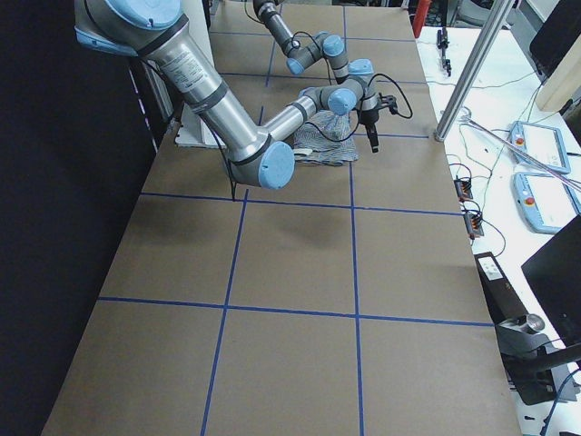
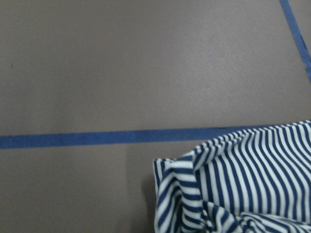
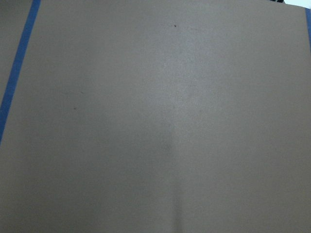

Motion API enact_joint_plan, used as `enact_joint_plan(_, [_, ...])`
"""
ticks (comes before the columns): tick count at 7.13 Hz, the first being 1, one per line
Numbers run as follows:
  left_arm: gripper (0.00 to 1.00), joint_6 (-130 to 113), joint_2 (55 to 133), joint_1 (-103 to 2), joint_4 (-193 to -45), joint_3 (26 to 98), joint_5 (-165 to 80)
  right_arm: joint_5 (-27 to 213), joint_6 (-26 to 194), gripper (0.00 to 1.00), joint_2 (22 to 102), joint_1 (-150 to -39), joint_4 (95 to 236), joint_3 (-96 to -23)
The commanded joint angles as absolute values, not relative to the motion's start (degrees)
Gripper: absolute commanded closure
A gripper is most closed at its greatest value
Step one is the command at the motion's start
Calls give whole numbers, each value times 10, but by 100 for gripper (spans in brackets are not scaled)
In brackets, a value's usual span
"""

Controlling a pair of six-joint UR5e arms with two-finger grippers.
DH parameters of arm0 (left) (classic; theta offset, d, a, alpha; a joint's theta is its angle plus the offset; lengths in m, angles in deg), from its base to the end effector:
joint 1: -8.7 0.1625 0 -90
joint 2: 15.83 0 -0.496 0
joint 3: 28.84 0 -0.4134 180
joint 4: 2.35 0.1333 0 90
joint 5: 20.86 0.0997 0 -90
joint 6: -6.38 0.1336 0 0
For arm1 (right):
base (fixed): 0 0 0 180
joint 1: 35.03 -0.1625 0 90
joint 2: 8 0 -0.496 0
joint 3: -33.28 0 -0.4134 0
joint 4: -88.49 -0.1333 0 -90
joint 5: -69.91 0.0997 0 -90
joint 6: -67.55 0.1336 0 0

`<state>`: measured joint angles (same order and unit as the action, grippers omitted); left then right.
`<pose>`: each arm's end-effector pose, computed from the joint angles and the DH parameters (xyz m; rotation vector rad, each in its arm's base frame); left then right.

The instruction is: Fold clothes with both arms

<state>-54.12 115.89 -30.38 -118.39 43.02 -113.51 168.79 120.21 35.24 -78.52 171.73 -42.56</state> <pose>0.5993 -0.6504 0.3779 0.4524 0.7404 -0.1366 -0.5539 -0.6808 0.3184 0.3311 -0.6185 0.0497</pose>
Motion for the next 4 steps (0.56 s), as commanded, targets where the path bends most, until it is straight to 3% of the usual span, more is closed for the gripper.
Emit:
enact_joint_plan(1, [0, -461, 1164, -364, -1186, 422, -1205, 1688, 1247, 0, 352, -764, 1712, -439])
enact_joint_plan(3, [0, -372, 1102, -395, -1186, 515, -1268, 1683, 1342, 0, 363, -715, 1648, -447])
enact_joint_plan(4, [0, -372, 1095, -396, -1186, 521, -1268, 1672, 1395, 17, 374, -697, 1629, -448])
